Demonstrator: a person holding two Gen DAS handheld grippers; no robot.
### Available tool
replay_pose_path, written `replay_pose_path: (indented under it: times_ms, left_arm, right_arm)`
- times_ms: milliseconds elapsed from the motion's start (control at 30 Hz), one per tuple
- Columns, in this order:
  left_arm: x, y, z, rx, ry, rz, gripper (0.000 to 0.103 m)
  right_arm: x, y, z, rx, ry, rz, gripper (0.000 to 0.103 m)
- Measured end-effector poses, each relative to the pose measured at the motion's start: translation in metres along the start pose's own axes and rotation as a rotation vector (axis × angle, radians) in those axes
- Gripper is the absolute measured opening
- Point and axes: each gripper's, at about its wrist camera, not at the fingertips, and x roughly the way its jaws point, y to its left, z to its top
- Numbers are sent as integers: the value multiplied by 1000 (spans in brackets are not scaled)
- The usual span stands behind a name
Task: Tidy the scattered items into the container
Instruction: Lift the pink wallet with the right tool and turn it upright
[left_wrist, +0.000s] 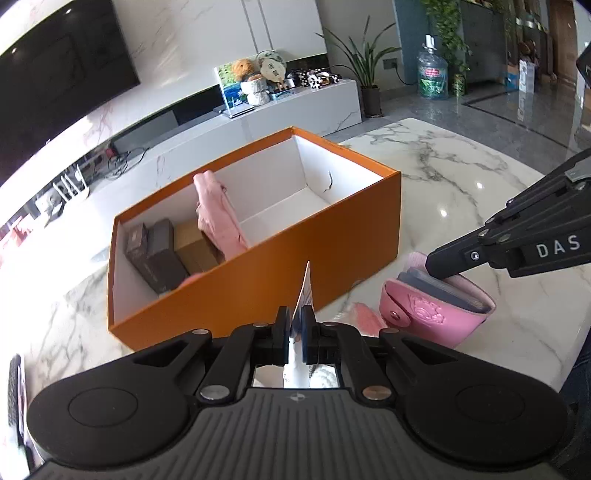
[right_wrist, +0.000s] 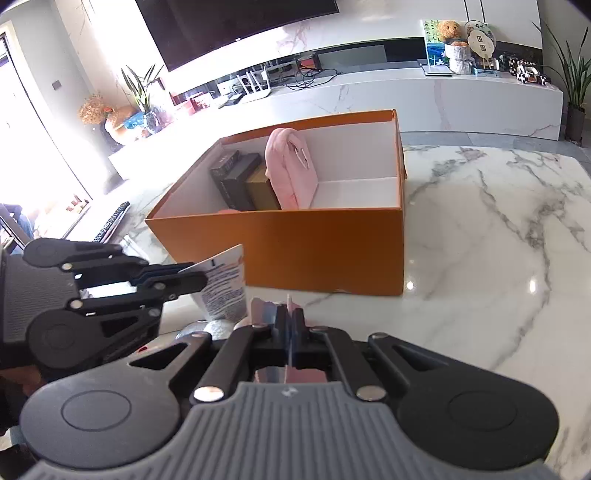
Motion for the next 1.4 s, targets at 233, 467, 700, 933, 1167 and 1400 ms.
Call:
replay_pose_path:
  times_ms: [233,467,700,933,1167,1400]
  left_arm:
    - [-20,12,-19,-106,-15,2,6]
    - [-27,20,-28,-157,-25,-6,6]
    - [-29,24,-32,-188,-32,-15,6]
    - [-28,25,-31,-205,-25,-1,6]
    - [-25,26,-29,-205,-35,-2,7]
    - [-24,29,-30,-219,-46,-16,7]
  right_arm:
    - [6,3,-3,43,42,-74,1]
    - [-3,6,-7,40,34,-114,9]
    - [-3,11,-9,29,53,-124,27]
    - [6,23,-12,-47,73,-134,38]
    - [10,42,-11,-151,80,-186,38]
    - [8,48,-11,-163,95,-203,40]
